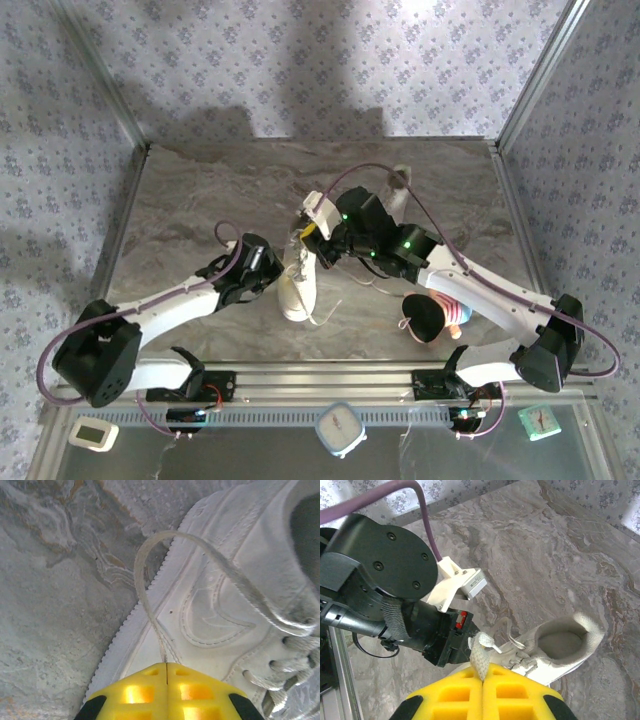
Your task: Tie the shoes
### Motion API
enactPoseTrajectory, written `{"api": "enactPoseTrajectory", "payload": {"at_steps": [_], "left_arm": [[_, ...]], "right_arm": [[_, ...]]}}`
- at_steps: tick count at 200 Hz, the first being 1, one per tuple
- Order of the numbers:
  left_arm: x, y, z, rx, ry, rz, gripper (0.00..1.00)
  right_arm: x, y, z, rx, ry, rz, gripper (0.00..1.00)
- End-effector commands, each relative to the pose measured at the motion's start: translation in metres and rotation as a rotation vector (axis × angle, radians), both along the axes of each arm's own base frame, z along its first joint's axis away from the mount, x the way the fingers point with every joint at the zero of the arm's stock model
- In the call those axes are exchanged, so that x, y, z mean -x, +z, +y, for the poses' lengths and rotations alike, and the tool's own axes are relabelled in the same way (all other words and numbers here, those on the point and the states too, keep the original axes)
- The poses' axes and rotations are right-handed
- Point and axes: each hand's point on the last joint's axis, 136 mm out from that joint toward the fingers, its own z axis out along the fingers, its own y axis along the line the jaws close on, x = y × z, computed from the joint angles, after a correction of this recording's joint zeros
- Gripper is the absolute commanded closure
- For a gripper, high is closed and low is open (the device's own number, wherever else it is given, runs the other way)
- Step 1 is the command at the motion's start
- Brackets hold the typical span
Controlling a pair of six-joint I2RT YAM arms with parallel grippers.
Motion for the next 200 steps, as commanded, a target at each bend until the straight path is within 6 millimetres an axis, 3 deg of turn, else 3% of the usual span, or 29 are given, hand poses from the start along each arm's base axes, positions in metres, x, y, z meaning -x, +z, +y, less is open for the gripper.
{"api": "enactPoseTrajectory", "payload": {"at_steps": [1, 47, 149, 200], "left_arm": [[-0.006, 0.021, -0.003, -0.027, -0.053, -0.096, 1.0], [-0.007, 0.033, -0.005, -0.039, -0.121, -0.189, 1.0], [-0.002, 0.041, 0.007, -0.069, -0.111, -0.244, 1.0], [-0.001, 0.043, 0.012, -0.08, -0.1, -0.247, 1.0]], "right_arm": [[-0.002, 0.012, -0.004, -0.035, -0.04, -0.013, 1.0], [-0.009, 0.012, -0.003, -0.05, -0.092, 0.037, 1.0], [-0.031, -0.036, 0.019, 0.061, -0.075, 0.211, 1.0], [-0.027, -0.057, 0.034, 0.068, -0.026, 0.287, 1.0]]}}
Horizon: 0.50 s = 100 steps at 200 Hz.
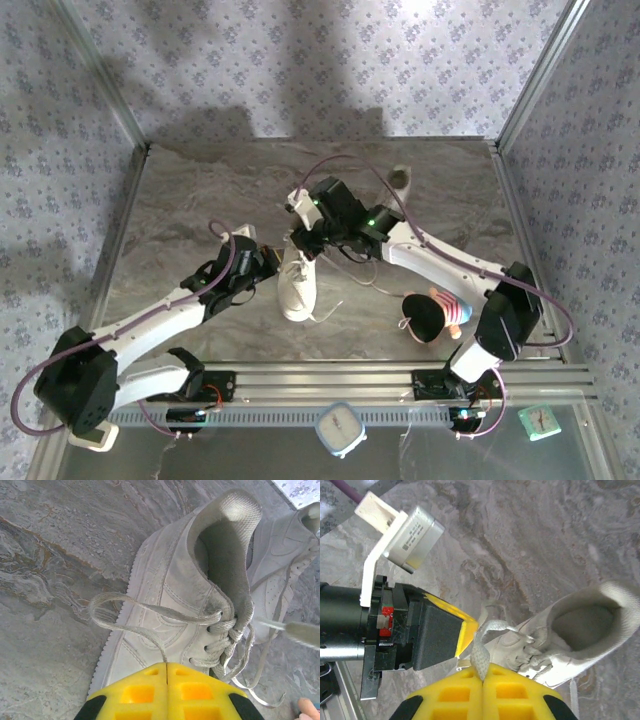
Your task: Tie the shoes
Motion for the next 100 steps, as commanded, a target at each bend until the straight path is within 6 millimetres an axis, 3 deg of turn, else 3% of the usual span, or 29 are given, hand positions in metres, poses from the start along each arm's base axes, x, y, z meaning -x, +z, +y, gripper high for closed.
{"api": "enactPoseTrajectory", "payload": {"at_steps": [1, 62, 100], "left_arm": [[0.001, 0.001, 0.006, -0.025, 0.008, -0.019, 1.0], [0.0, 0.003, 0.007, -0.025, 0.013, -0.02, 1.0], [0.0, 0.007, 0.006, -0.015, 0.01, -0.031, 1.0]], "right_arm": [[0.005, 0.001, 0.007, -0.021, 0.02, 0.048, 1.0], [0.017, -0.038, 0.007, 0.029, 0.026, 0.137, 1.0], [0.014, -0.065, 0.011, 0.067, 0.017, 0.182, 1.0]]}}
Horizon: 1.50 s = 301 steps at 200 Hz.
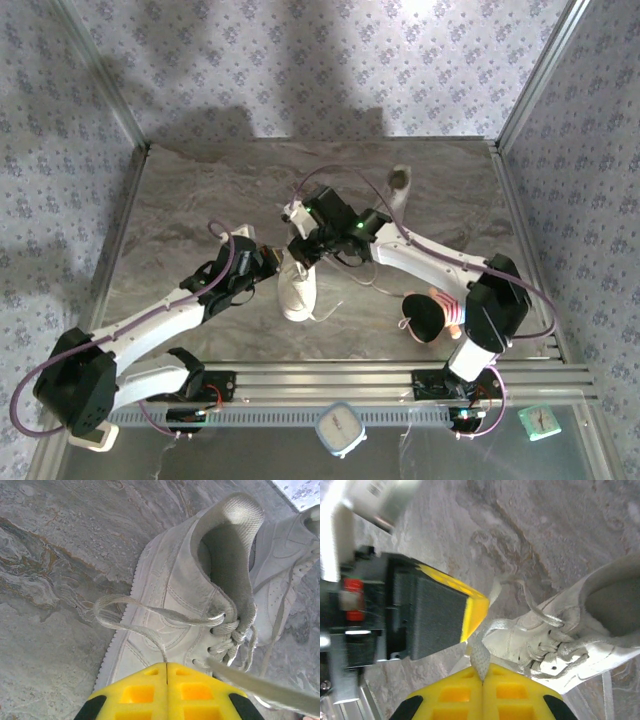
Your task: Tie the shoes
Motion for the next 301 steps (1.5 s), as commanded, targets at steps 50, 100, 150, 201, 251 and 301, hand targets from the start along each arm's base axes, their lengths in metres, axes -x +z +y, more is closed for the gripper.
{"api": "enactPoseTrajectory", "payload": {"at_steps": [50, 100, 150, 201, 251, 301], "left_arm": [[0.003, 0.008, 0.004, -0.005, -0.006, -0.031, 1.0], [0.005, 0.016, 0.004, 0.005, -0.024, -0.065, 1.0], [0.006, 0.02, 0.0, 0.023, -0.048, -0.091, 1.0], [0.006, 0.018, -0.002, 0.028, -0.057, -0.087, 1.0], [0.005, 0.021, -0.006, 0.037, -0.068, -0.087, 1.0], [0.003, 0.022, -0.01, 0.053, -0.065, -0.069, 1.0]], "right_arm": [[0.001, -0.048, 0.014, 0.048, 0.011, 0.122, 1.0], [-0.006, -0.066, 0.018, 0.064, -0.003, 0.16, 1.0], [-0.003, -0.066, 0.031, -0.075, 0.03, 0.268, 1.0], [-0.01, -0.047, 0.019, -0.118, 0.005, 0.189, 0.92], [-0.001, -0.045, 0.005, -0.149, 0.054, 0.08, 0.68], [0.013, -0.048, 0.018, -0.173, 0.163, -0.013, 0.55]]}}
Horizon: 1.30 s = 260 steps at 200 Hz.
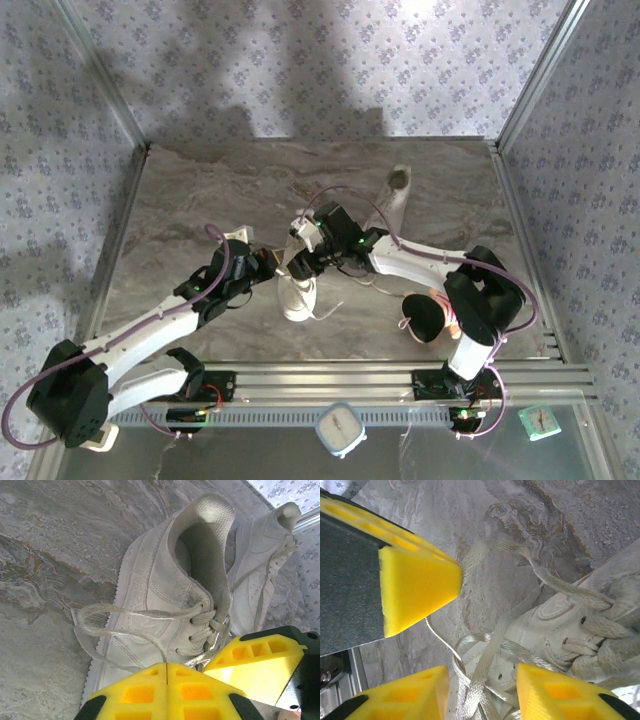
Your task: Tie the shoes
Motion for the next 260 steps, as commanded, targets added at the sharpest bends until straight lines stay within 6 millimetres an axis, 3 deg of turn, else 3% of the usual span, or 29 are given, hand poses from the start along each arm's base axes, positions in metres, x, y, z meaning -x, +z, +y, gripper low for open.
{"api": "enactPoseTrajectory", "payload": {"at_steps": [1, 70, 115, 168, 193, 198, 232, 260], "left_arm": [[-0.005, 0.013, -0.008, 0.028, -0.013, -0.022, 1.0], [-0.006, 0.018, -0.01, 0.051, -0.009, -0.02, 1.0], [-0.006, 0.021, -0.014, 0.093, -0.01, -0.015, 1.0], [-0.006, 0.023, -0.02, 0.14, -0.019, -0.013, 1.0], [-0.006, 0.022, -0.02, 0.146, -0.023, -0.016, 1.0], [-0.006, 0.021, -0.019, 0.141, -0.021, -0.016, 1.0], [-0.002, 0.006, 0.005, 0.028, 0.035, 0.018, 0.72], [0.005, -0.02, 0.037, -0.055, 0.145, 0.103, 0.63]], "right_arm": [[0.007, 0.01, 0.013, -0.042, 0.076, -0.095, 0.54], [0.005, -0.006, 0.029, -0.058, 0.073, -0.169, 0.52], [-0.001, -0.01, 0.033, -0.103, 0.038, -0.165, 0.57], [-0.009, -0.008, 0.033, -0.143, -0.017, -0.154, 0.77], [-0.013, -0.005, 0.027, -0.161, -0.058, -0.151, 0.99], [-0.014, -0.003, 0.026, -0.166, -0.069, -0.15, 1.0], [-0.025, 0.006, 0.011, -0.171, -0.169, -0.132, 1.0], [-0.031, 0.01, 0.005, -0.172, -0.234, -0.117, 1.0]]}}
